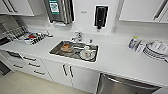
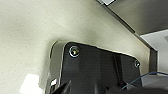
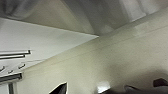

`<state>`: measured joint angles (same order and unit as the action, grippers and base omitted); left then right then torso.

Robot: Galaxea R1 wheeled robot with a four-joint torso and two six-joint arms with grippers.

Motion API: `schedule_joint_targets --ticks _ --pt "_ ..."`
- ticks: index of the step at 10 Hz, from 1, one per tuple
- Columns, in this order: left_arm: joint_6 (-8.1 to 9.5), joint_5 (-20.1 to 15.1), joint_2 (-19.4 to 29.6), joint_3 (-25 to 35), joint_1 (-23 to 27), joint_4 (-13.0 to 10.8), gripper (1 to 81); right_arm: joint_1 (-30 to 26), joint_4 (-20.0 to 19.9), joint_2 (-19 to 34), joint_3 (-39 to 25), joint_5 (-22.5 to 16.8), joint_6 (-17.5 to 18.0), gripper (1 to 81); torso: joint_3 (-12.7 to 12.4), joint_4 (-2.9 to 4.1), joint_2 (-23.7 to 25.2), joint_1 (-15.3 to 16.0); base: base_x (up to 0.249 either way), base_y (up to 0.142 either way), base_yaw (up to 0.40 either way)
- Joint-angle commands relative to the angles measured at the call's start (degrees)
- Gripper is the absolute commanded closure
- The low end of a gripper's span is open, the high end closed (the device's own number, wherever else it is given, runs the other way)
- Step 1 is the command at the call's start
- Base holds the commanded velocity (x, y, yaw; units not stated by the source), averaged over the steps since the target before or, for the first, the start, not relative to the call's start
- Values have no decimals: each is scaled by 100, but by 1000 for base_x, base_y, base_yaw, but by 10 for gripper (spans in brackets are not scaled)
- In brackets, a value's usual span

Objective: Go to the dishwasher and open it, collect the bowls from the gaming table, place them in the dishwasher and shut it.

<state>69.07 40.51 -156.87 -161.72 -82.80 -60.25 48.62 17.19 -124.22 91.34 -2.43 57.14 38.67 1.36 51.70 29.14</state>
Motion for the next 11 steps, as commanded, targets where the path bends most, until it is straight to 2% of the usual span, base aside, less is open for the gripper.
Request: schedule_joint_targets --ticks 1,3,4,5,6,8,11 --pt "-43 -790 -126 -97 23 -418 10 1302 1120 -905 1200 -355 -264 10 0 0 -2 0 0 0 0" --pt "-61 -1280 -415 -97 -92 -522 10 1972 1531 -1473 1898 -181 -387 10 0 0 0 0 0 0 0" --pt "-61 -1353 -521 -97 -136 -742 10 2236 1664 -1764 2365 -22 -396 10 0 0 0 0 0 0 0" --pt "-52 -1361 -591 -97 -206 -848 10 2438 1795 -2037 2744 101 -396 10 0 0 0 0 0 0 0" --pt "-52 -1440 -653 -97 -259 -857 10 2632 1964 -2285 3099 181 -396 10 0 0 0 0 0 0 0" --pt "-60 -1869 -811 -97 -355 -866 10 2930 2164 -2758 3764 654 -396 10 0 0 0 0 0 0 0" --pt "-69 -2081 -952 -97 -417 -875 10 3186 2604 -3295 4415 726 -396 10 -2 0 2 0 0 0 0"
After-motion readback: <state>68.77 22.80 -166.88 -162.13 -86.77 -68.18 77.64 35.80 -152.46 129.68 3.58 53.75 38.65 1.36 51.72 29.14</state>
